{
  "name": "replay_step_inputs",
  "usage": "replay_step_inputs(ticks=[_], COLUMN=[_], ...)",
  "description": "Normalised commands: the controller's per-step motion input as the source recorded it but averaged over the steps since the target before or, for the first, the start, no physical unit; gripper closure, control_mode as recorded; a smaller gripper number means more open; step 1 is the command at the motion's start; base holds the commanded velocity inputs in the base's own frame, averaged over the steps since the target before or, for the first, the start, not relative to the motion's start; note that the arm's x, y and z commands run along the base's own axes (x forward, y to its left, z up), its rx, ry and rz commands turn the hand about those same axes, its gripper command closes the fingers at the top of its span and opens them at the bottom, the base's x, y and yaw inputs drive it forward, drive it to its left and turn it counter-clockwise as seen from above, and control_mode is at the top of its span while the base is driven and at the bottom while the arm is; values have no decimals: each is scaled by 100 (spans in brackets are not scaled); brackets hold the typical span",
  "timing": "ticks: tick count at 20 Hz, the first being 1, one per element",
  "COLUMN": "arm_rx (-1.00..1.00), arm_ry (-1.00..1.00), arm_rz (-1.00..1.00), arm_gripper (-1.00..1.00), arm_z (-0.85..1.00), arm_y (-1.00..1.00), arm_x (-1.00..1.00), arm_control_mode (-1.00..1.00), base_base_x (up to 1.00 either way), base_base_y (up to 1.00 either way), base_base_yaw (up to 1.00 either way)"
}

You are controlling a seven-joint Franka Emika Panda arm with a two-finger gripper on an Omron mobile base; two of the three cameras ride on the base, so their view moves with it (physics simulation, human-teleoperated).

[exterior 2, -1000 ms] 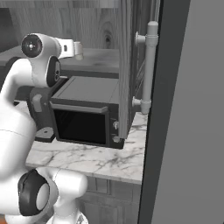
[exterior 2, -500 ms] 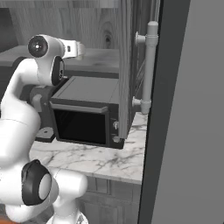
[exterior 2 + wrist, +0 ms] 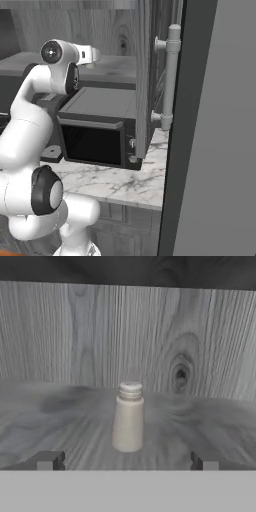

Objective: Retrieve the shaker from the cabinet and place it next the steak on a plate on the dining table.

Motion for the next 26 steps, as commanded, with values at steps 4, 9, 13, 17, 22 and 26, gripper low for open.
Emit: replay_step_inputs(ticks=[4, 9, 13, 17, 22, 26], arm_rx=[0, 0, 0, 1, 0, 0], arm_ry=[0, 4, 5, 1, 0, 0], arm_rz=[0, 0, 0, 0, 0, 0], arm_gripper=[-100, -100, -100, -100, -100, 100], arm_z=[0, -1, -1, -3, -7, -17], arm_y=[17, 14, 0, 0, 0, 0], arm_x=[53, 53, 43, 40, 43, 35], arm_control_mode=[-100, -100, -100, -100, -100, -100], base_base_x=[0, 0, 0, 0, 0, 0], base_base_y=[0, 0, 0, 0, 0, 0], base_base_yaw=[0, 0, 0, 0, 0, 0])
